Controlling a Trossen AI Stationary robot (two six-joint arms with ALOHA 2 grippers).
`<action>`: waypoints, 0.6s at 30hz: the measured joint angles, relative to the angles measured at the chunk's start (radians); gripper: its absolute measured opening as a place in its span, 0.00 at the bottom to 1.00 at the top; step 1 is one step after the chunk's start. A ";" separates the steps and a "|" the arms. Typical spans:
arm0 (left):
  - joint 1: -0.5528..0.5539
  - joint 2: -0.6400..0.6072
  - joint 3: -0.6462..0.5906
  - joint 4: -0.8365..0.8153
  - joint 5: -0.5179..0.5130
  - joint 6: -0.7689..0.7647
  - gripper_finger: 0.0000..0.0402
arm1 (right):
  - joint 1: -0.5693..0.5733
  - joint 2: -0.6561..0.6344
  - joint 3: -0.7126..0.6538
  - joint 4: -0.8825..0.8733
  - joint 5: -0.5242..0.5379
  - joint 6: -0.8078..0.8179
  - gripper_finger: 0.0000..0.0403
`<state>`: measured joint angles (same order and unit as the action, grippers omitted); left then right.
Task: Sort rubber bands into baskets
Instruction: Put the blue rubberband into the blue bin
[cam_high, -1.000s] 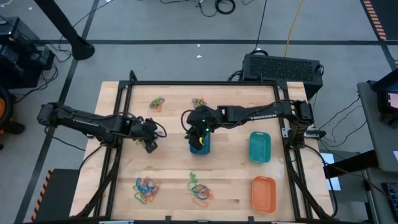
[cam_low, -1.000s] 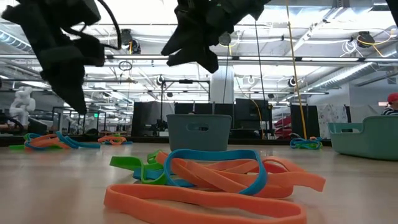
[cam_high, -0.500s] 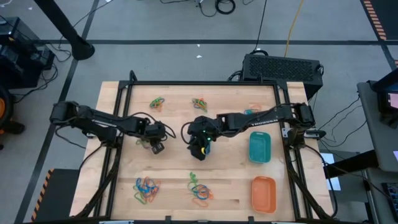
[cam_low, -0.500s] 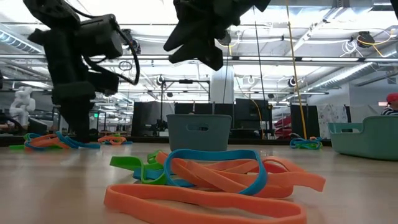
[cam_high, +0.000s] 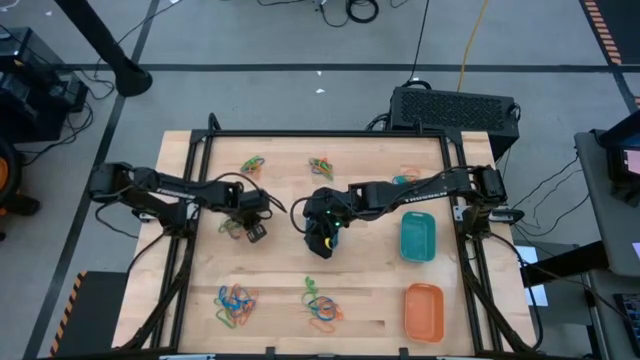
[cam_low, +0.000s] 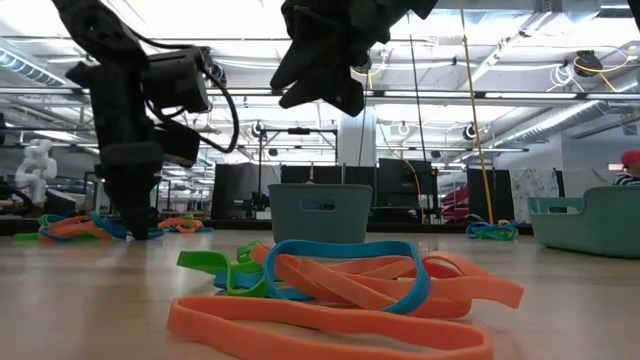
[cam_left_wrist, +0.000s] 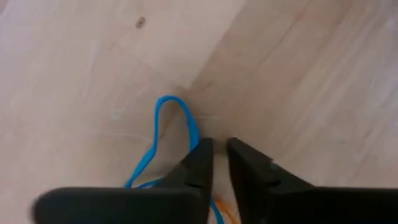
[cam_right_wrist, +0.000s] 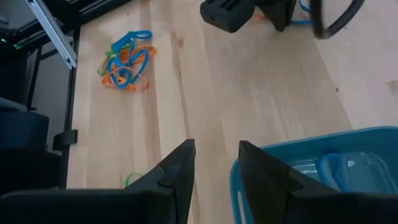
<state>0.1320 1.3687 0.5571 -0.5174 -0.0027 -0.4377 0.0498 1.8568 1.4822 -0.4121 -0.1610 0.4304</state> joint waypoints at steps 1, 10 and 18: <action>0.008 -0.007 0.000 -0.001 0.003 0.000 0.04 | 0.000 0.000 0.000 0.000 0.000 0.000 0.29; 0.017 -0.123 0.004 -0.003 0.028 0.007 0.01 | 0.000 0.000 0.000 -0.014 -0.002 0.000 0.29; -0.003 -0.325 0.005 -0.003 0.030 -0.027 0.00 | 0.000 0.000 0.000 -0.019 0.002 -0.008 0.29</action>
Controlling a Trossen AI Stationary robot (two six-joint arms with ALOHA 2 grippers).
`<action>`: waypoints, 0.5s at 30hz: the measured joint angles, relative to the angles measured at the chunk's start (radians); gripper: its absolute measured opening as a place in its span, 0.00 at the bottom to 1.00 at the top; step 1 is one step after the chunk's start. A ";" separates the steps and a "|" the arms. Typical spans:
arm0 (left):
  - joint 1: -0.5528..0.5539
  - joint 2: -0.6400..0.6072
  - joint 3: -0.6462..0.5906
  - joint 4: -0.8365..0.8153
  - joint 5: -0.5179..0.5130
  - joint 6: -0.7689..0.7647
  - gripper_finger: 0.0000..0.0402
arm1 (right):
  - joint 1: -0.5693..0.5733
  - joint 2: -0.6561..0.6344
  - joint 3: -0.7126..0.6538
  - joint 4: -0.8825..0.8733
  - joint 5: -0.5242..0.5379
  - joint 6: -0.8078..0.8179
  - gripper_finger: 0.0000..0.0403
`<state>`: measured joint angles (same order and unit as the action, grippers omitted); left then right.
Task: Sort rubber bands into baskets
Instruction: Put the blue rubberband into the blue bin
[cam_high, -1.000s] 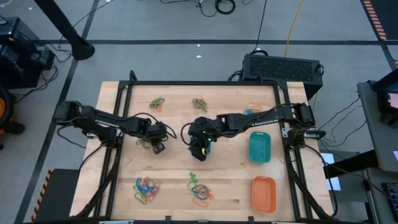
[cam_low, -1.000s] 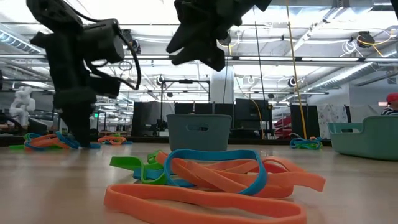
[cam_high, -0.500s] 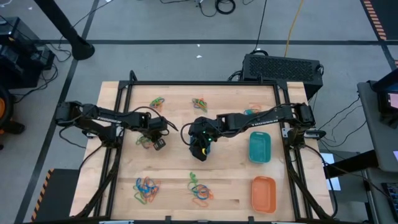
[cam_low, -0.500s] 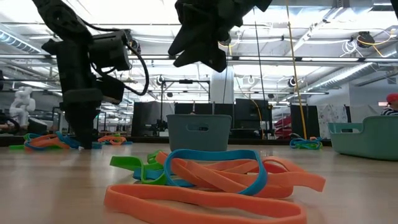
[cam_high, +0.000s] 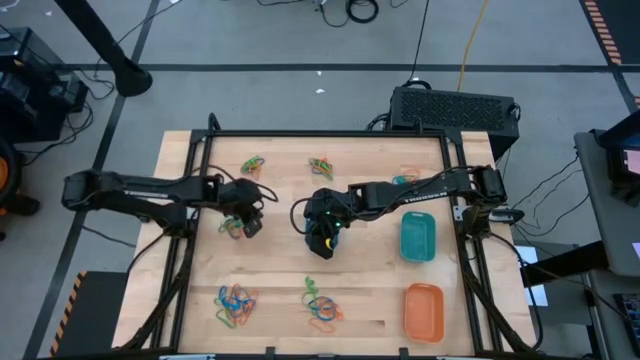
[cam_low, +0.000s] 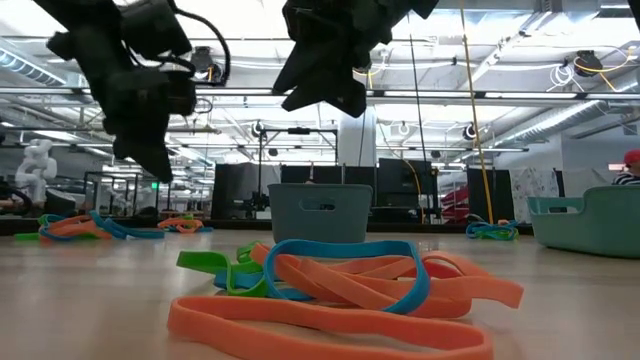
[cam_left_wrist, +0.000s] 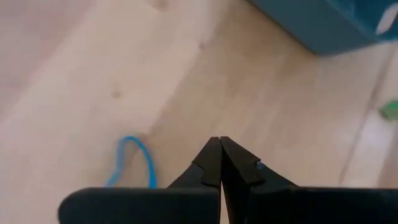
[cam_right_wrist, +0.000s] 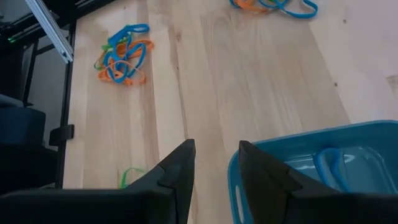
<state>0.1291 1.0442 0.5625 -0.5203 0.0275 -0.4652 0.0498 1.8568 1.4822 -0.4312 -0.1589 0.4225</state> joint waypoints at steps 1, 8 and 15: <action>0.000 -0.016 0.000 -0.018 -0.025 0.000 0.00 | 0.000 0.000 0.000 0.000 0.000 0.000 0.29; 0.058 0.001 0.000 -0.148 -0.068 -0.079 0.05 | 0.000 0.000 0.000 0.019 0.006 0.000 0.29; 0.156 0.137 0.000 -0.140 0.009 -0.015 0.25 | 0.000 0.000 0.000 0.070 0.010 0.000 0.29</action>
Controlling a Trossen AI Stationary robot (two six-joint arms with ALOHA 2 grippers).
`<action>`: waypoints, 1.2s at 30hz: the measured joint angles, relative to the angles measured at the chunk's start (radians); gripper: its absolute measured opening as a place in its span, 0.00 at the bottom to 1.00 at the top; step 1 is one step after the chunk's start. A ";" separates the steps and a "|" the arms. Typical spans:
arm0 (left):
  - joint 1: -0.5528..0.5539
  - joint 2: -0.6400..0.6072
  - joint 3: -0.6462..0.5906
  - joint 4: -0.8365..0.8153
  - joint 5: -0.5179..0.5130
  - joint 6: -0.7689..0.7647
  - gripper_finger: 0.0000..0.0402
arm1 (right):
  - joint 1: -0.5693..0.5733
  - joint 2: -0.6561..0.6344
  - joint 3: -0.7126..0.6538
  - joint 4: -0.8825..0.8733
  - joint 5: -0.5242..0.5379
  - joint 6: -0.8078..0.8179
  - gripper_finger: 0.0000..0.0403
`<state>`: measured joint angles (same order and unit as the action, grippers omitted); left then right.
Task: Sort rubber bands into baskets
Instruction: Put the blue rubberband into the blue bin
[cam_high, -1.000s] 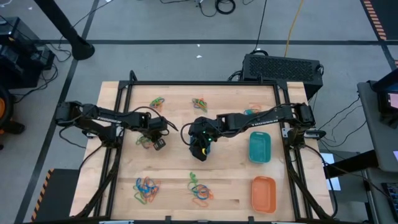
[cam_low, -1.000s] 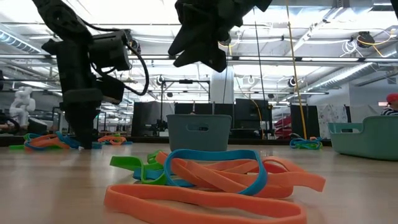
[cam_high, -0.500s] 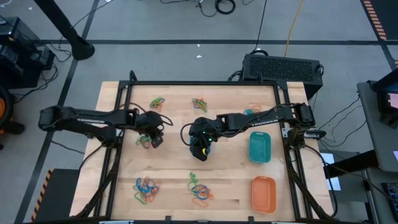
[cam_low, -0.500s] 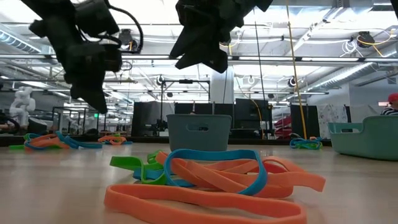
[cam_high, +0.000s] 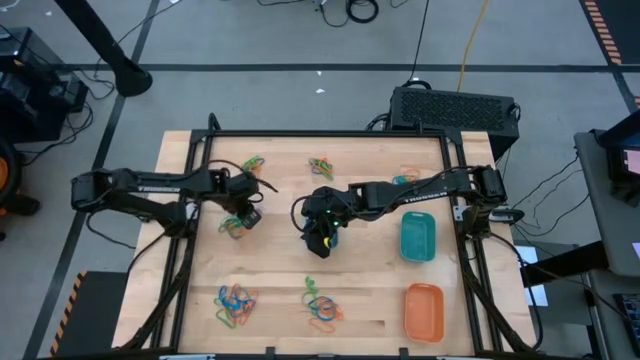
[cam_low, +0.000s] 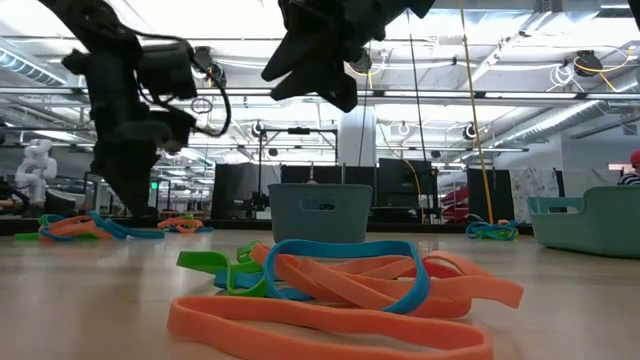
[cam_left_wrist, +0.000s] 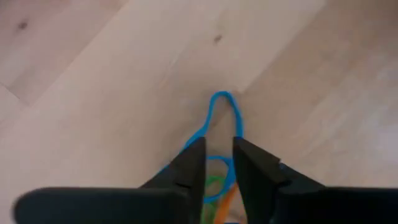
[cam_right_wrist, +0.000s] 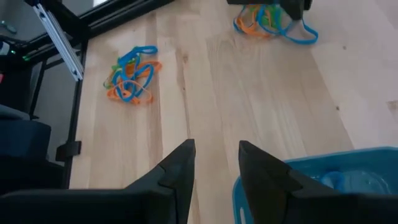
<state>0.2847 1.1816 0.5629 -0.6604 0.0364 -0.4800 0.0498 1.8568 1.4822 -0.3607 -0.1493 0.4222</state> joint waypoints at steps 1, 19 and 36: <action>0.005 0.015 0.000 0.006 0.015 0.014 0.28 | 0.000 0.000 0.000 -0.001 0.000 0.000 0.29; -0.011 0.202 0.006 0.127 -0.030 0.096 0.35 | 0.025 0.000 0.000 -0.010 -0.001 0.003 0.29; -0.012 0.103 -0.004 0.114 0.040 0.104 0.01 | 0.025 0.000 0.000 -0.039 -0.013 0.004 0.29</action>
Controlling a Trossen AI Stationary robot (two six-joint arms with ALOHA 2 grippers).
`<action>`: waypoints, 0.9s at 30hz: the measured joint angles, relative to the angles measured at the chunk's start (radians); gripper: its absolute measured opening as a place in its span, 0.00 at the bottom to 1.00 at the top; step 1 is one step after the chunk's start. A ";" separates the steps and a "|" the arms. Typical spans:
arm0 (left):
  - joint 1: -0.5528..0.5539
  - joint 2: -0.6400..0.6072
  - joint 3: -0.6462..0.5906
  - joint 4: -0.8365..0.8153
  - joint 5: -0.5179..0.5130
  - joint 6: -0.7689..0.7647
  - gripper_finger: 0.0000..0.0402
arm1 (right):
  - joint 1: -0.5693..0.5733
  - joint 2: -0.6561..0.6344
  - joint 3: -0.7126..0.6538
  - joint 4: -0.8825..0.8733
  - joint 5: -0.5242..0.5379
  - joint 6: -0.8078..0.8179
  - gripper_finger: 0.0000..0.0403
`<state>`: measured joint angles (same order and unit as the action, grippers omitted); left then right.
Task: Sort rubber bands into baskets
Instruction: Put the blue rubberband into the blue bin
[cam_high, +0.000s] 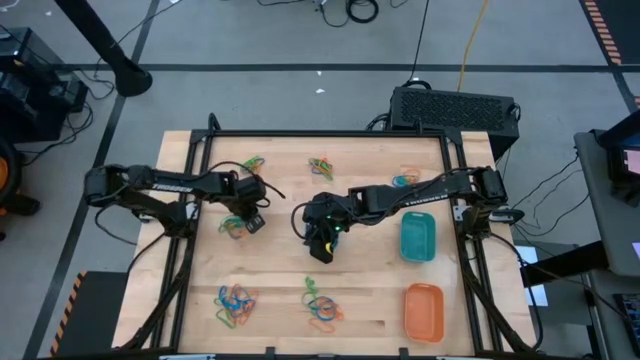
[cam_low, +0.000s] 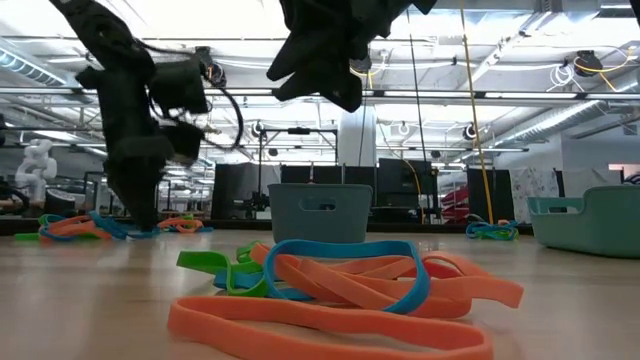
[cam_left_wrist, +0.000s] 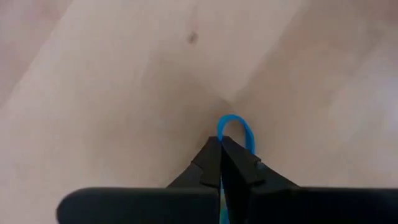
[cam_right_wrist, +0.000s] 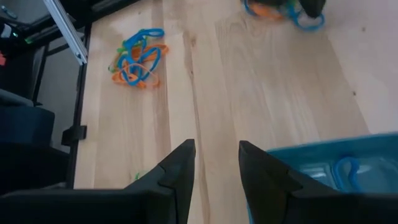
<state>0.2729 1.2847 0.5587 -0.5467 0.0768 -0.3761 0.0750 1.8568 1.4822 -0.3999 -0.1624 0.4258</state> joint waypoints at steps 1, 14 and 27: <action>0.000 -0.030 0.001 0.007 0.004 -0.005 0.01 | 0.001 0.000 0.000 -0.007 -0.001 0.000 0.29; -0.099 -0.285 0.003 0.378 0.159 -0.120 0.00 | 0.011 0.000 0.000 0.117 0.128 -0.010 0.29; -0.191 -0.274 0.004 0.526 0.093 -0.194 0.00 | -0.019 0.000 0.000 0.197 0.198 0.009 0.36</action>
<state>0.0816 1.0103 0.5625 -0.0202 0.1699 -0.5705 0.0562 1.8568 1.4818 -0.2031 0.0352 0.4347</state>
